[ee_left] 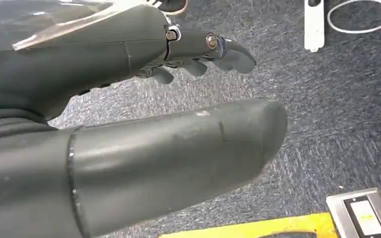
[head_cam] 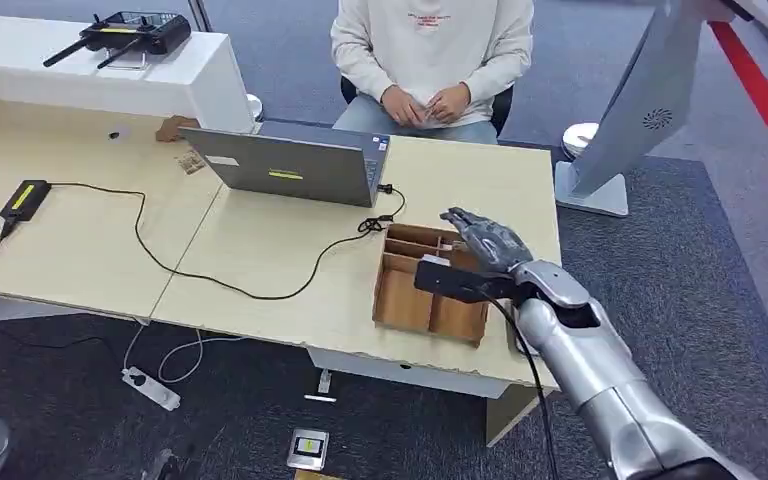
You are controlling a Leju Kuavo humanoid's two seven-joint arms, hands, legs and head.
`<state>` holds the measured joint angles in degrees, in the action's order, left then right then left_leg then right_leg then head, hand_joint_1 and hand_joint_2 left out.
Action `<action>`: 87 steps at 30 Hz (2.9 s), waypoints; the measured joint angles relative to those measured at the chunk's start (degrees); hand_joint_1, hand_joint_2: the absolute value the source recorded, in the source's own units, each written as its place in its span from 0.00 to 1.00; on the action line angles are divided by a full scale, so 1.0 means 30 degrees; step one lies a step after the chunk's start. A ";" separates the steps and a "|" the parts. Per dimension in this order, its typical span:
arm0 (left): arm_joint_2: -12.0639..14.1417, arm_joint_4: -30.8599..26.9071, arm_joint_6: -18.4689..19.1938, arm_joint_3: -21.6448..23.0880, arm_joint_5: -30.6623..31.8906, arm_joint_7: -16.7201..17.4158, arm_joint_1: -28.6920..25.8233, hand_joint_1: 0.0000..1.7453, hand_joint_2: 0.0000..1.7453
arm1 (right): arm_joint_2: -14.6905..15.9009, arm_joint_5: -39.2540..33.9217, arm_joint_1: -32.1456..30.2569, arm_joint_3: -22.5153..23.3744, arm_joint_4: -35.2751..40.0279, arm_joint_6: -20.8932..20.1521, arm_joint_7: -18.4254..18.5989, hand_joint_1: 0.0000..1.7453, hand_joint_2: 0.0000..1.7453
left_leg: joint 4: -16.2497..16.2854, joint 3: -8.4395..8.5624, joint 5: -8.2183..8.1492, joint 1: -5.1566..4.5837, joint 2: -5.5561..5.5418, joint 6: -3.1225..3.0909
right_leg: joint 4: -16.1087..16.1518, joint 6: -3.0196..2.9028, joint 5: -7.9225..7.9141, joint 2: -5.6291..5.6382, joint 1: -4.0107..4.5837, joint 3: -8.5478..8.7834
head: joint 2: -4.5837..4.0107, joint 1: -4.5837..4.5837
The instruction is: Pass the card to the sensor for recognition and then transmit it.
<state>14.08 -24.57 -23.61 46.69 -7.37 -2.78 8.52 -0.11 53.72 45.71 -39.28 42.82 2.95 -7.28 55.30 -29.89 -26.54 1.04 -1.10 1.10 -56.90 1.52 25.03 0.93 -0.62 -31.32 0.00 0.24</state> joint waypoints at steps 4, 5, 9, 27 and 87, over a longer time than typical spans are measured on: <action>0.0007 0.0000 -0.0124 0.0029 0.0059 -0.0001 0.0016 0.00 0.00 | 0.0073 0.0117 -0.0001 0.0088 -0.0191 0.0102 0.0007 0.00 1.00 | 0.0000 0.0001 0.0000 0.0000 0.0000 0.0000 | 0.0000 0.0000 -0.0001 0.0000 0.0000 0.0003 | 0.0000 0.0007; 0.0015 0.0000 -0.0160 0.0036 0.0066 -0.0007 0.0016 0.00 0.00 | 0.0095 0.0117 0.0002 0.0110 -0.0234 0.0131 0.0007 0.00 1.00 | 0.0000 0.0002 0.0001 0.0000 0.0000 0.0000 | 0.0000 0.0000 -0.0001 0.0001 0.0000 0.0004 | 0.0000 0.0000; 0.0029 0.0000 -0.0225 0.0051 0.0110 -0.0029 0.0006 0.00 0.00 | 0.0183 0.0117 0.0004 0.0153 -0.0314 0.0225 0.0066 0.00 1.00 | 0.0001 0.0003 0.0001 0.0001 0.0000 0.0000 | 0.0000 0.0000 -0.0001 0.0001 0.0000 0.0005 | 0.0000 0.0007; 0.0022 -0.0007 -0.0568 0.0109 -0.0459 -0.0488 -0.0246 0.00 0.00 | 0.0292 -0.0240 0.0289 0.0241 -0.0693 0.0976 0.0014 0.00 1.00 | -0.0002 -0.0007 0.0000 0.0000 0.0003 0.0000 | 0.0000 0.0000 0.0000 0.0001 0.0000 0.0004 | 0.0000 0.0007; -0.0139 -0.1610 -0.1471 0.0044 -0.0604 0.0073 -0.0864 0.00 0.00 | -0.0196 -0.0692 0.1061 0.0212 -0.2369 0.1078 0.1275 1.00 1.00 | -0.0001 0.0003 0.0000 0.0000 0.0002 0.0000 | 0.0000 0.0000 -0.0001 0.0002 0.0001 0.0005 | 0.0000 0.0007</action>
<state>13.66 -29.40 -28.02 46.82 -9.18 -2.56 5.93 -0.70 51.65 48.89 -38.64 35.71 6.19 -3.45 55.30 -29.88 -26.54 1.04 -1.09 1.10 -56.90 1.52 25.02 0.94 -0.62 -31.31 0.00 0.26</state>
